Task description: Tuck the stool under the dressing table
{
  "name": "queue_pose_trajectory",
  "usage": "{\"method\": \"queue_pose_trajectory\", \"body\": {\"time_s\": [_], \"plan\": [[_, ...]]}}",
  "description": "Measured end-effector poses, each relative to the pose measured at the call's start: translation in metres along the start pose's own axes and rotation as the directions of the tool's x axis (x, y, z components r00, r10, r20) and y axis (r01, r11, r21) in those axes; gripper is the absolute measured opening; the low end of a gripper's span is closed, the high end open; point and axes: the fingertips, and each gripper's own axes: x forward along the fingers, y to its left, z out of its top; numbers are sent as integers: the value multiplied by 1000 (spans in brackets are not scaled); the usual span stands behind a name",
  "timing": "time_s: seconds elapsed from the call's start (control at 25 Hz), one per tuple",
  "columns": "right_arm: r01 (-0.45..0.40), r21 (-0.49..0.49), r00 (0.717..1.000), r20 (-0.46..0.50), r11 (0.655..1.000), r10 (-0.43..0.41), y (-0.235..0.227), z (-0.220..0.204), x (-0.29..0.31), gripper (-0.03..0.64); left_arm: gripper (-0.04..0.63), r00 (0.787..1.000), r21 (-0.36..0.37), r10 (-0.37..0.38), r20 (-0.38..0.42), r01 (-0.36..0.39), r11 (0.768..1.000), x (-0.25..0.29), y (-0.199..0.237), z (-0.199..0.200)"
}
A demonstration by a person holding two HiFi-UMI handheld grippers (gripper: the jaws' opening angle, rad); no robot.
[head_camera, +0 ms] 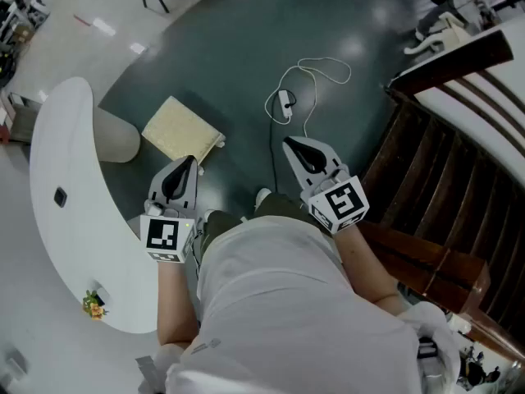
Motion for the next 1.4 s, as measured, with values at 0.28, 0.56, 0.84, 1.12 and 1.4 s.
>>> {"method": "queue_pose_trajectory", "body": {"time_s": [0.28,0.56,0.84,1.12,1.4], "plan": [[-39,37,999,12,999,38,-35,-15,-28,11,2,999,-2,11,-37,-11,1000,35,-44,1],[-24,121,1000,5,992,23,-74,-39,-40,11,2,995,-48,17,-100,-22,999,61,-66,-9],[-14,137,999,-38,990,19,-93,-50,-2,11,2,991,-86,4,-135,-15,996,84,-32,-27],[-36,108,995,-85,994,45,-110,-23,85,11,2,992,-137,36,-122,-53,989,119,60,-28],[-110,93,985,-121,990,121,-114,12,191,11,2,986,-169,102,-131,-123,978,131,155,-33]]}}
